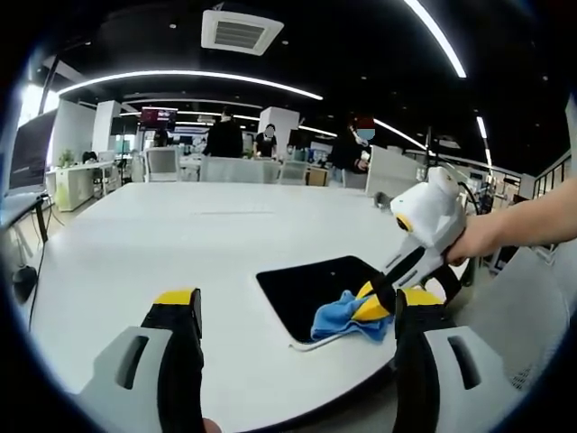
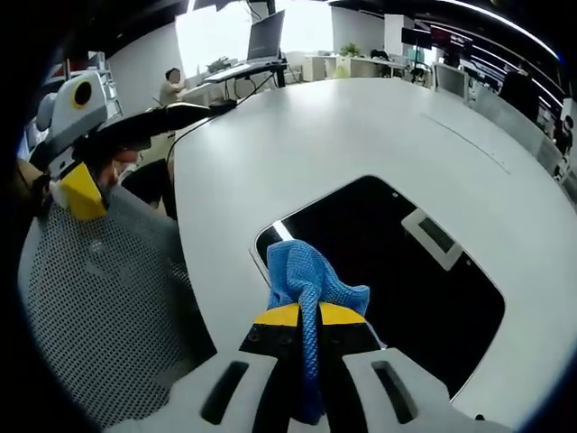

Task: Wipe the mirror surface with the cleaning cloth until all visible marks leave the cleaned area.

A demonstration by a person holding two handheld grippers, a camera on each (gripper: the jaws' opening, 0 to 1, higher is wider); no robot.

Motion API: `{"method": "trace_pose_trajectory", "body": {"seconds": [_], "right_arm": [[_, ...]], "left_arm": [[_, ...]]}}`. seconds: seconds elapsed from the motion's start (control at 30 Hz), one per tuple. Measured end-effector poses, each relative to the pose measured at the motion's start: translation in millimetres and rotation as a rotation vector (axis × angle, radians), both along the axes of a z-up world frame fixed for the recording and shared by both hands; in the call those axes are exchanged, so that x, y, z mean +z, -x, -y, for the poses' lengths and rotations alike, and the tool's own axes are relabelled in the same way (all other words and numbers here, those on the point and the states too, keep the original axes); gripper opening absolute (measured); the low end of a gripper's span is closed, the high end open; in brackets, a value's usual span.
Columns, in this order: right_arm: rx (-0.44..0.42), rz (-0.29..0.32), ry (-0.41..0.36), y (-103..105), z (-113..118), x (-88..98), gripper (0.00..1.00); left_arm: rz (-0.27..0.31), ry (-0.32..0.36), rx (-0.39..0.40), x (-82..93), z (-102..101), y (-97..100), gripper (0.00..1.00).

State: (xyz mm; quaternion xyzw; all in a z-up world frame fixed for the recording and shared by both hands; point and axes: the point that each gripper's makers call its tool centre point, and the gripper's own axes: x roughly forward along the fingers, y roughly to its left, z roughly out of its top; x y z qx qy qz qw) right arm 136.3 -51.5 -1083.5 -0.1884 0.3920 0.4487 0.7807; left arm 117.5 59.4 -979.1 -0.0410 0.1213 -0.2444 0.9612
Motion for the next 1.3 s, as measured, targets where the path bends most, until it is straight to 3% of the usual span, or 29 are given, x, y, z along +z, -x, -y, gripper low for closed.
{"method": "trace_pose_trajectory", "body": {"seconds": [0.8,1.07,1.3], "right_arm": [[-0.044,-0.025,0.012,4.5,32.4,-0.5,0.0],[-0.073,-0.047,-0.001,4.8,34.0,-0.2,0.0],[-0.041,-0.036,0.012,5.2,33.8,-0.3,0.0]], "left_arm": [[0.011,0.001,0.008,1.3,-1.3,-0.1,0.86],[0.012,-0.002,0.014,1.4,-2.0,-0.8,0.86],[0.008,-0.004,0.015,0.8,-2.0,-1.1,0.86]]}}
